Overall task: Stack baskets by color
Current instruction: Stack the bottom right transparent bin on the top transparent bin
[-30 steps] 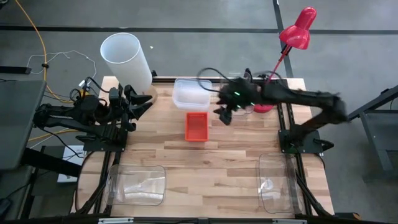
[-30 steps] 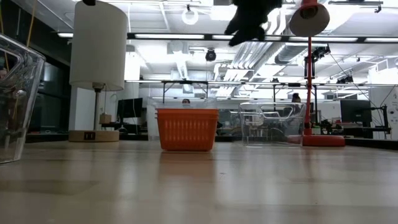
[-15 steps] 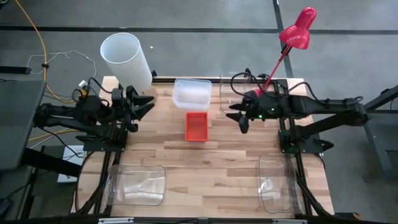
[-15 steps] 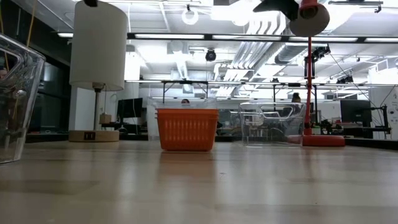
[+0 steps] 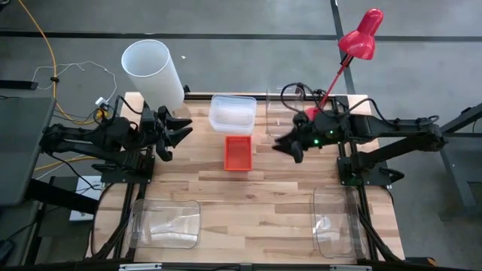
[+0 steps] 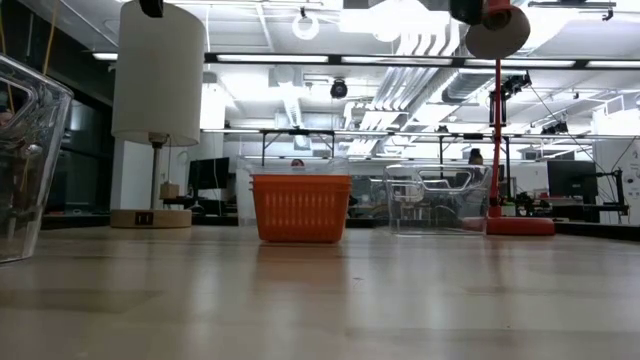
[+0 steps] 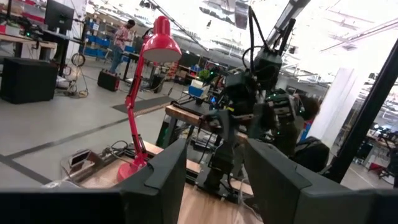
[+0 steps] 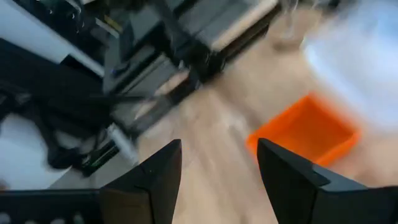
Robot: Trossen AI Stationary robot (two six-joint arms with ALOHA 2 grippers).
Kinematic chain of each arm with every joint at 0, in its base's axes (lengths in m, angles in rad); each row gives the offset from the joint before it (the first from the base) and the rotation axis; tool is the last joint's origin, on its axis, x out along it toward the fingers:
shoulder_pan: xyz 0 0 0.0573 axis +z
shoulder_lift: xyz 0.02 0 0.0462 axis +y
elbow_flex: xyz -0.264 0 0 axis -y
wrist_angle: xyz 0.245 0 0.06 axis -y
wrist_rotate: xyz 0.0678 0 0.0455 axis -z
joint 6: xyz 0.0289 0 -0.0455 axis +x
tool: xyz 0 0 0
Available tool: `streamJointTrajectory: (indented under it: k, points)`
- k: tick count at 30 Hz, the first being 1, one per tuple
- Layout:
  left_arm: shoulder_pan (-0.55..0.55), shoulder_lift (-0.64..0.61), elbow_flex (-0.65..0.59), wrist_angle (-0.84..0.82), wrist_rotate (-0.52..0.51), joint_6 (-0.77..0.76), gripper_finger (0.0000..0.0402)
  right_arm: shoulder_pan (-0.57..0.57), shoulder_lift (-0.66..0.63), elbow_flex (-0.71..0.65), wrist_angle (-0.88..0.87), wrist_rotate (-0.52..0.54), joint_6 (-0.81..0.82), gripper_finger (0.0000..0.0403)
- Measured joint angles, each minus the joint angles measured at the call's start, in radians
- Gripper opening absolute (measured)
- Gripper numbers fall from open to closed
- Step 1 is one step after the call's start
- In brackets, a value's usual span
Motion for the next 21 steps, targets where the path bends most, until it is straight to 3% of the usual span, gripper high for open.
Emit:
streamJointTrajectory:
  k: [5, 10, 16, 21]
  points:
    - [-0.001, 0.000, 0.000, -0.001, 0.002, 0.000, 0.0149, 0.137, 0.068, 0.112, -0.352, -0.029, 0.223, 0.0194]
    - [0.000, -0.001, 0.000, -0.007, 0.016, 0.022, 0.0149, 0.333, 0.175, 0.207, -0.681, -0.102, 0.598, 0.0194]
    - [0.000, 0.000, 0.000, -0.007, 0.014, 0.081, 0.0149, 0.549, 0.309, 0.218, -0.778, -0.181, 1.065, 0.0194]
    - [0.000, 0.000, 0.000, -0.007, 0.010, 0.105, 0.0149, 0.641, 0.445, 0.218, -0.807, -0.180, 1.291, 0.0194]
